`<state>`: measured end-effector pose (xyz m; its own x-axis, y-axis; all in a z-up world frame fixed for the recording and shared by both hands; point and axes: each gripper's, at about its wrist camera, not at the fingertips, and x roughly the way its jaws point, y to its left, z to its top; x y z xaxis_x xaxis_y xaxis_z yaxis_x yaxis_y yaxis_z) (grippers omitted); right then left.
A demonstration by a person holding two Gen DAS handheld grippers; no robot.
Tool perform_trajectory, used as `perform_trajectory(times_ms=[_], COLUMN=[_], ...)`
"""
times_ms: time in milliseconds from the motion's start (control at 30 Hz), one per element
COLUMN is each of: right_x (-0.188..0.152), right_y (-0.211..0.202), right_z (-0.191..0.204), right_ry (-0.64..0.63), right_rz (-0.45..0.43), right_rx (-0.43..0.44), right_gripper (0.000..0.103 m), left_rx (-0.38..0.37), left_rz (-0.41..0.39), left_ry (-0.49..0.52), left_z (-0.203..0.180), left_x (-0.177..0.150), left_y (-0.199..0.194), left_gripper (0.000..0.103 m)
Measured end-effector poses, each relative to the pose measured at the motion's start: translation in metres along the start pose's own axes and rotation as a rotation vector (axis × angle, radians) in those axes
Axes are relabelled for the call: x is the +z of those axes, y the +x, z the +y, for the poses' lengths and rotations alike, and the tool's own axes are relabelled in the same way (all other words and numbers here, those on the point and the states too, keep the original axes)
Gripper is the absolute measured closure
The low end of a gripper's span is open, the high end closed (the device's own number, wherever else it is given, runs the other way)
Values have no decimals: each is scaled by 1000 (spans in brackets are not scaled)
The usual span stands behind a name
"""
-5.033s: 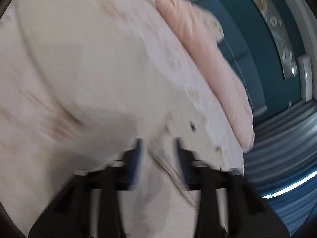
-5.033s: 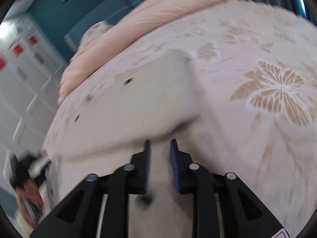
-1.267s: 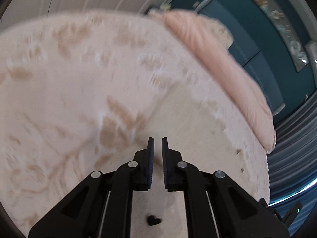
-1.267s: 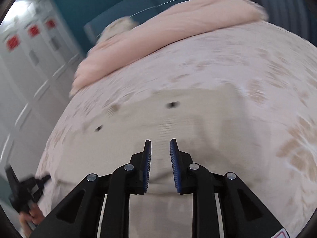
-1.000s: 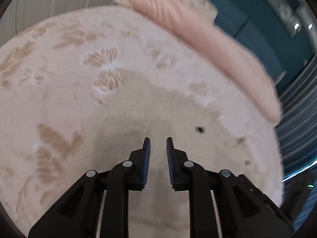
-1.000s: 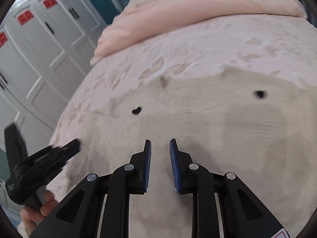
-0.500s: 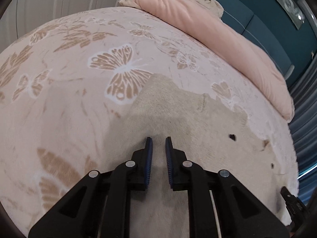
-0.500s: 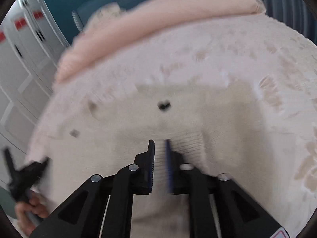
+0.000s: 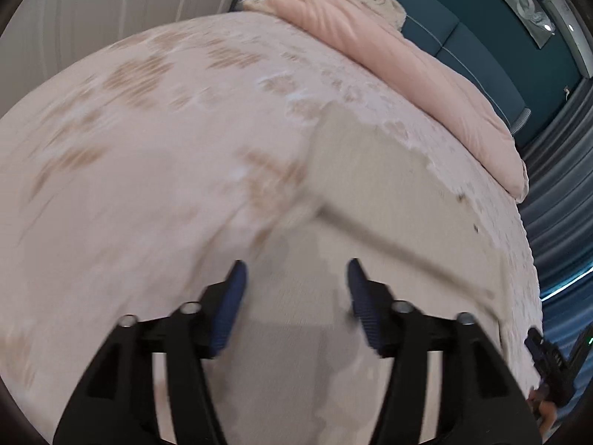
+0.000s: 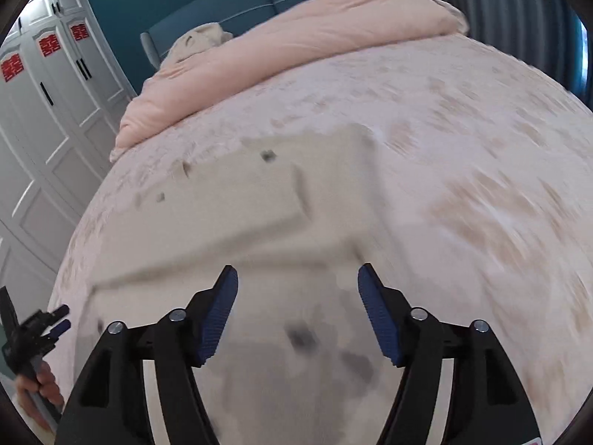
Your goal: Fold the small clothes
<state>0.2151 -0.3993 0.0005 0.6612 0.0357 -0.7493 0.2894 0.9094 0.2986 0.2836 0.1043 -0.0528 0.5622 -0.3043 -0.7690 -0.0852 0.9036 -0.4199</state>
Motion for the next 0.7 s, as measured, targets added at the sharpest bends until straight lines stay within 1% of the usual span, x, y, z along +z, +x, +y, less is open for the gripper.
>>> perform_trajectory(times_ms=[33,67,100,133,167,200,233,267,300,367,433,467,500,533,567,633,667,700], right_x=[-18,-46,-60,-87,-102,-118,-135,-151,-162,-175,-178,-178,-177,-176,-175,-171,-169,-166], right_y=[-14,-31,-41,-54,-60,-66,-74,-79,-82,-85,-85,-83,-78,-73,-70,-62,-61,-57], right_z=[-13,-29,-37,-49,-56,-63,-67,-72,-74,-71,-63,-57,-53,-50,-48,-45,-45,-44], right_ry=[13,36,45,57,67,80,101,126,144,174,190,207,226,251,269,310,324,346], right_rz=[22,54,67,104,129,150,168,190,204,198,184,186,187,186,183,168,164,165], right_rx=[-10,-40,-54,-79,-88,-92,-86,-61,-39,1,53,101,136,159,168,193,203,223], right_gripper=[35,34,34,33,33,33,33,32,32,24,23,23,23,21,19,18,19,19], left_rx=[-11,-13,-17,-25,-39,-67,-86,-123,-146,-192,-287,-319,-326,-312,-304,-290,-285,-280], left_rz=[16,29,50,67,84,115,128,141,137,130,169,192,201,192,179,166,162,157], left_ry=[-17,-33,-59,-83,-106,-139,-163,-204,-224,-244,-304,-336,-348,-345,-341,-337,-339,-338], left_z=[12,21,33,42,50,58,62,67,67,63,56,53,50,48,44,39,37,34], left_x=[-14,-23,-38,-50,-61,-77,-86,-99,-106,-117,-127,-131,-132,-132,-131,-128,-127,-125], left_y=[-13,-21,-32,-40,-46,-53,-55,-58,-60,-64,-57,-52,-46,-45,-42,-40,-40,-40], left_gripper=[41,35,33,32,29,27,24,22,19,11,10,10,9,8,6,7,9,20])
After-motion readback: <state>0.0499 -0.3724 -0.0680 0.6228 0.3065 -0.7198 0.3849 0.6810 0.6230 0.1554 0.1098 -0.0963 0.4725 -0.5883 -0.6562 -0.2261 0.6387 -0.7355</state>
